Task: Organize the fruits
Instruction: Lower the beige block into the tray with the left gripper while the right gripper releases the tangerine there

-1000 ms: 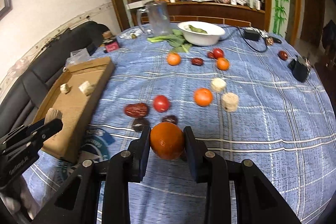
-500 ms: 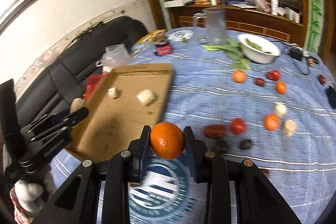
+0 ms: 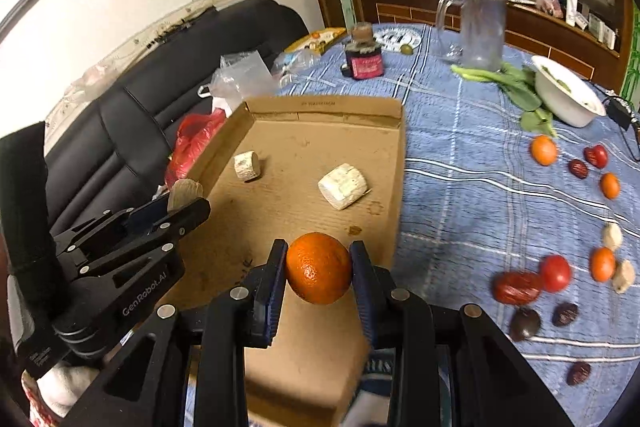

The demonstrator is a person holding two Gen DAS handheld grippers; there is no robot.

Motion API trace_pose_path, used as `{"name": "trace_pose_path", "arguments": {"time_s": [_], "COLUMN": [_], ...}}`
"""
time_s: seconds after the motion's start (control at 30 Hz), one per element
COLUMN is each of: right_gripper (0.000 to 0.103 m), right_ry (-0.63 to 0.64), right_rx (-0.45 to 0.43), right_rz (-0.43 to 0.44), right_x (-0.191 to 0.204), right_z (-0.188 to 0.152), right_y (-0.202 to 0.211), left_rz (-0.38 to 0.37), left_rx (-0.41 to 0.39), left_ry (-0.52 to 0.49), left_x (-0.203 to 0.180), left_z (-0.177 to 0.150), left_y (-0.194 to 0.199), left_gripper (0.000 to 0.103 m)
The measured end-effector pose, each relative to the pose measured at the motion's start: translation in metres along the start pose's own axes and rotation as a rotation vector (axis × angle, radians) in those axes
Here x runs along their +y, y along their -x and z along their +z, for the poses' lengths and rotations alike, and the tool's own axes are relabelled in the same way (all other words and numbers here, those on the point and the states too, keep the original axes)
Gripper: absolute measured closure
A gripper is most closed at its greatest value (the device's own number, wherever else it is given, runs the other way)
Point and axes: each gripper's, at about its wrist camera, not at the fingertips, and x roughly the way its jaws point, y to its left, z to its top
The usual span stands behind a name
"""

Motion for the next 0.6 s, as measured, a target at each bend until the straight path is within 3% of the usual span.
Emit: {"name": "trace_pose_path", "arguments": {"time_s": [0.3,0.6], "right_gripper": [0.069,0.068], "right_ry": [0.014,0.01], "right_rx": [0.068,0.095], "right_rz": [-0.021,-0.034], "right_x": [0.005,0.003], "right_z": [0.006,0.007], "right_y": [-0.046,-0.062], "left_rz": [0.009,0.037], "left_rx": [0.094,0.158], "left_ry": [0.038,0.065], "left_x": [0.015,0.017], "left_z": [0.006,0.009], "left_y": [-0.033,-0.044], "left_gripper": [0.073,0.073]}}
